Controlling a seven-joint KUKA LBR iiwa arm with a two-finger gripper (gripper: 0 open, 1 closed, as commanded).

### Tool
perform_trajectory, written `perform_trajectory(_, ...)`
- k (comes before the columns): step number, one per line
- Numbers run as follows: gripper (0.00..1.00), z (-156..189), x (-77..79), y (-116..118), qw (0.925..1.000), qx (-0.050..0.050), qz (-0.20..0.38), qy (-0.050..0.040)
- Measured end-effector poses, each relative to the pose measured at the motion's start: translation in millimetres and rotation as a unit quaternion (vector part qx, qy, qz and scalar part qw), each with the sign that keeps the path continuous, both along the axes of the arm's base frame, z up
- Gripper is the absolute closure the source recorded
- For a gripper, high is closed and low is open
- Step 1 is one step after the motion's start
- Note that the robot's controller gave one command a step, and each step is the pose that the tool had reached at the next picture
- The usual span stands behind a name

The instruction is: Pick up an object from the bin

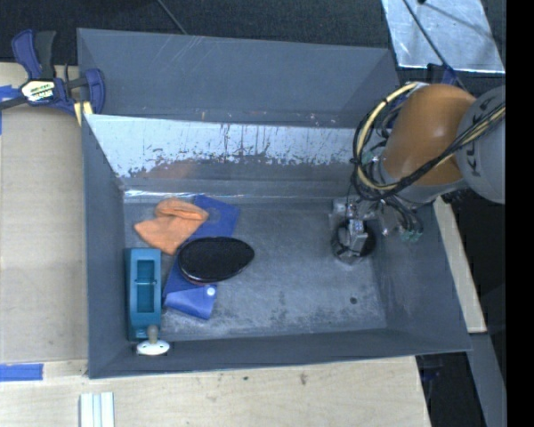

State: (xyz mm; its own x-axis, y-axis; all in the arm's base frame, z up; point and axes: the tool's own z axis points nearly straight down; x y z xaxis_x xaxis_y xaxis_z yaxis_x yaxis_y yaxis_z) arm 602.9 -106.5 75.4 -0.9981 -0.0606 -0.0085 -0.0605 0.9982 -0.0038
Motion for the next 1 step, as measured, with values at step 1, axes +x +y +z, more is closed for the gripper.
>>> perform_trajectory(1,1.0,4.9,5.7,-4.2,0.9976,0.002,0.069,0.0028)
